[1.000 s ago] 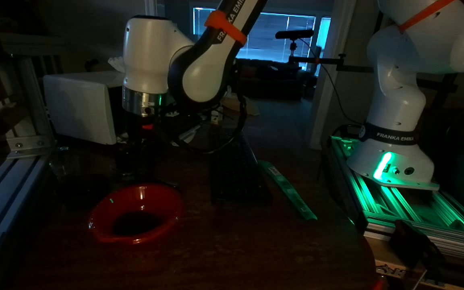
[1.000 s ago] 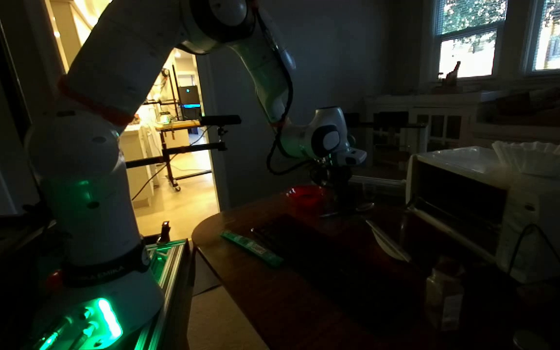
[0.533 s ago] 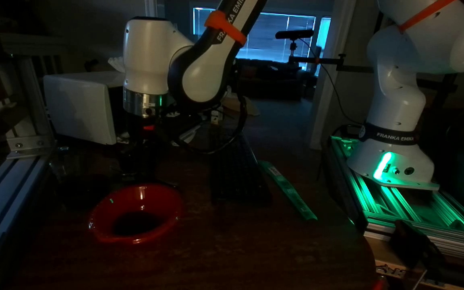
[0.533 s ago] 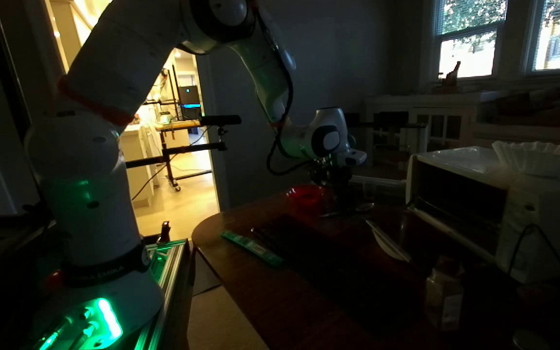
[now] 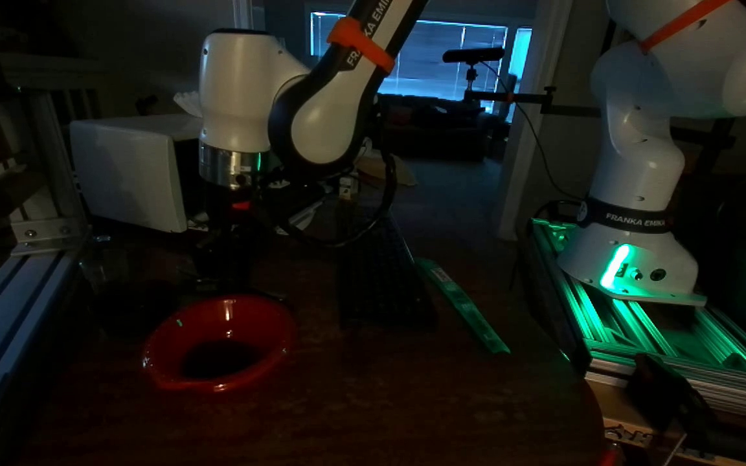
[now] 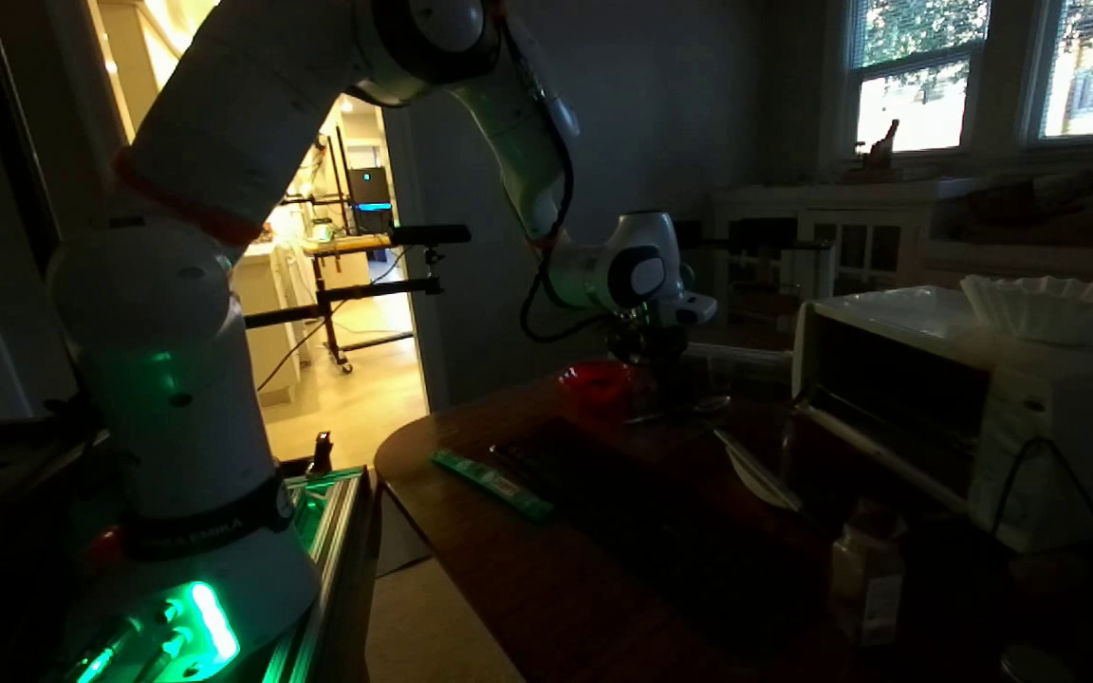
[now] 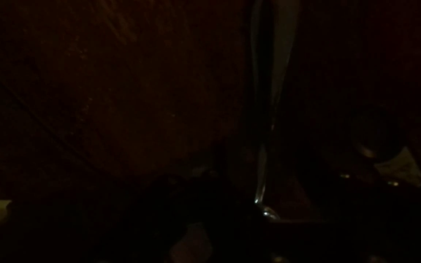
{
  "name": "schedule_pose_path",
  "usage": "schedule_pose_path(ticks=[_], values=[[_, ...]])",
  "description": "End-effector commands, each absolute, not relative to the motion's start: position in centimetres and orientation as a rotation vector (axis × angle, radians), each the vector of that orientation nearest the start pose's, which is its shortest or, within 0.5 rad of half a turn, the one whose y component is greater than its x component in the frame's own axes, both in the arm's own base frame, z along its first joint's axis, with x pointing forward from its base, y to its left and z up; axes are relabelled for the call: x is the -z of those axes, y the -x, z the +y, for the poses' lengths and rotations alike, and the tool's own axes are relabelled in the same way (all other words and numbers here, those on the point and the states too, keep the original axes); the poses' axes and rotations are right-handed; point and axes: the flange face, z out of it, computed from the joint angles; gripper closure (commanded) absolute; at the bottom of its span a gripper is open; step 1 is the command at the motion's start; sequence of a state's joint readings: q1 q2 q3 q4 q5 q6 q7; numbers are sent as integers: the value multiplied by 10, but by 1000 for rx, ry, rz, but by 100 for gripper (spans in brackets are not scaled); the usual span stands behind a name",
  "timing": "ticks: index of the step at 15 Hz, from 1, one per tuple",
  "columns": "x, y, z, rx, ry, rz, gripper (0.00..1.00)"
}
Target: Put the silver spoon in the red bowl.
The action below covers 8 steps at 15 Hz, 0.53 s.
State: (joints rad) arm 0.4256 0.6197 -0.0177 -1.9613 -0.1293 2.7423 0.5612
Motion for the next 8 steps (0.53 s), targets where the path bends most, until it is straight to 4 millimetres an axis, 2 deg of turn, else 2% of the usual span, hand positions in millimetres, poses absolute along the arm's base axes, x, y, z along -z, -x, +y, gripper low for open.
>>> schedule_pose_path(ticks=[1,2,5,8], values=[[-166,-579,254,241,3104,28,75],[-167,-580,253,243,3103,21,84],[-168,-582,249,241,3105,0,100],[-167,-581,249,230,3100,-6,98]])
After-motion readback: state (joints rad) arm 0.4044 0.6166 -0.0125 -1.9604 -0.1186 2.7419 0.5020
